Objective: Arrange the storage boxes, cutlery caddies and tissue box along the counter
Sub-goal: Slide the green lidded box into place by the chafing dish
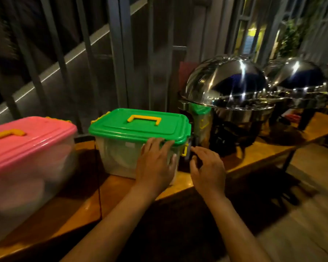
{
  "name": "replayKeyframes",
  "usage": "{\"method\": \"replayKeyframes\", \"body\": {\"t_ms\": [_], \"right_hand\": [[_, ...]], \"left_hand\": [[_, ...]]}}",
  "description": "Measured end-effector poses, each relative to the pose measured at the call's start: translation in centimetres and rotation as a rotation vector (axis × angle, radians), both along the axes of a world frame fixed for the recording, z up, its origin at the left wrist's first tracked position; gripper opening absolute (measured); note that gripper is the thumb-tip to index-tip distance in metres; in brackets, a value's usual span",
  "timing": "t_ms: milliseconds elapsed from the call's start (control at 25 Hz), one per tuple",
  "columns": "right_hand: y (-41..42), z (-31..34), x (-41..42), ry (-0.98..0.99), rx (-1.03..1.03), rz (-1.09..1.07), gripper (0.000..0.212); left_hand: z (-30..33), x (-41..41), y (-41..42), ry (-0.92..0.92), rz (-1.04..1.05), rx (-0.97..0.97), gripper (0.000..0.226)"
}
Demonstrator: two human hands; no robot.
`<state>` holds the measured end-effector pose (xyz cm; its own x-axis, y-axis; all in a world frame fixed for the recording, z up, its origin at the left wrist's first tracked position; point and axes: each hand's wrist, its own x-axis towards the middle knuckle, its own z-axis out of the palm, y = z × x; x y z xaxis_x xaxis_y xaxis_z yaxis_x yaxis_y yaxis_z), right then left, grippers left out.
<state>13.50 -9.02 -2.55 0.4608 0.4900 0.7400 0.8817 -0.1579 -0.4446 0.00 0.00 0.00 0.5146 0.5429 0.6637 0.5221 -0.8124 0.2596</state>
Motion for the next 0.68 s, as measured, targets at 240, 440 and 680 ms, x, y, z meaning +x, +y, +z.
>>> {"method": "replayKeyframes", "body": {"t_ms": [240,440,680], "right_hand": [[6.8,1.5,5.5,0.256,0.111,0.034,0.03],[11.8,3.0,9.8,0.437,0.116,0.225,0.027],[16.3,3.6,12.3,0.501,-0.221,0.551,0.059]], "left_hand": [[1.3,5.5,2.7,0.119,0.165,0.019,0.05],[-0.5,4.7,3.1,0.056,0.281,0.02,0.047],[-1.0,2.1,3.6,-0.047,0.205,-0.071,0.041]]}}
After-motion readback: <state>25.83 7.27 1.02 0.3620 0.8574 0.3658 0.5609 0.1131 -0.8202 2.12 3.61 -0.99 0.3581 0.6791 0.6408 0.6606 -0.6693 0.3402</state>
